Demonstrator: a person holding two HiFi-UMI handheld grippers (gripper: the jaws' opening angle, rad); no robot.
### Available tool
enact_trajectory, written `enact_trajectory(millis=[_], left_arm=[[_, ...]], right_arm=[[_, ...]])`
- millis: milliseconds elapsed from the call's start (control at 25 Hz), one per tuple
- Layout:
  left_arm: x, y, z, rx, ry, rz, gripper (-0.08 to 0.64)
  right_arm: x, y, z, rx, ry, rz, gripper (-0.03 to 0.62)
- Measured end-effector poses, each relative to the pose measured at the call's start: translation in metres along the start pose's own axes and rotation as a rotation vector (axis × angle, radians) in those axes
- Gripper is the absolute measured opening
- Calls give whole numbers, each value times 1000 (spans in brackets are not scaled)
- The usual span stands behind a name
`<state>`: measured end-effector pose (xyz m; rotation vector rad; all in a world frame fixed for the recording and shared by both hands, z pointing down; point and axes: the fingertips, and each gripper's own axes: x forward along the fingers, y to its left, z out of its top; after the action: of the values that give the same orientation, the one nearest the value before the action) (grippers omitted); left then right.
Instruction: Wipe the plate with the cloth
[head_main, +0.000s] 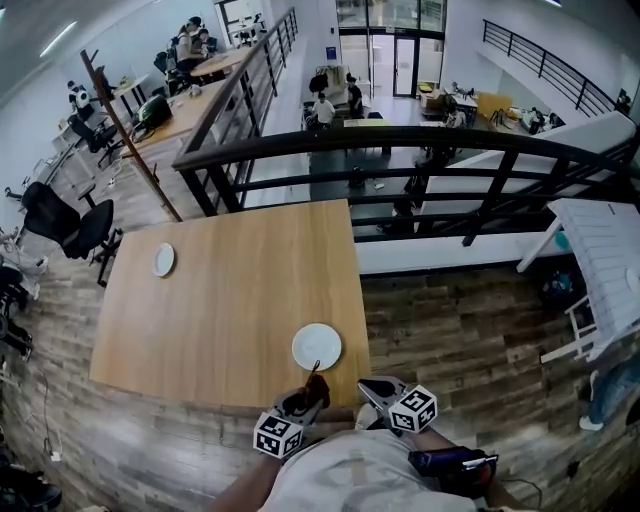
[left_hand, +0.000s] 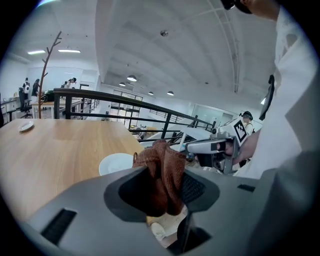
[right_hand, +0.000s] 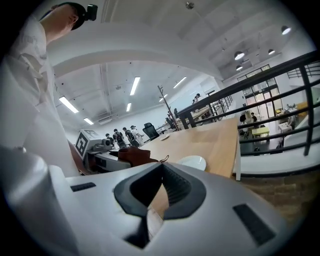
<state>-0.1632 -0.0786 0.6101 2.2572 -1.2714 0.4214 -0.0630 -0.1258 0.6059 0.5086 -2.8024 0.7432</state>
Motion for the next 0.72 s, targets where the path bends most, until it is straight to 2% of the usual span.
enact_trajectory(millis=[200,440,720], left_arm=[[24,21,17,3,12,60,169],[28,34,24,-4,29,118,169],[34,68,28,56,52,142,169]], right_arm=[[11,-27,13,-1,13,45,14],[18,-39,18,-2,40,84,14],[30,-48,23,7,43,56,14]])
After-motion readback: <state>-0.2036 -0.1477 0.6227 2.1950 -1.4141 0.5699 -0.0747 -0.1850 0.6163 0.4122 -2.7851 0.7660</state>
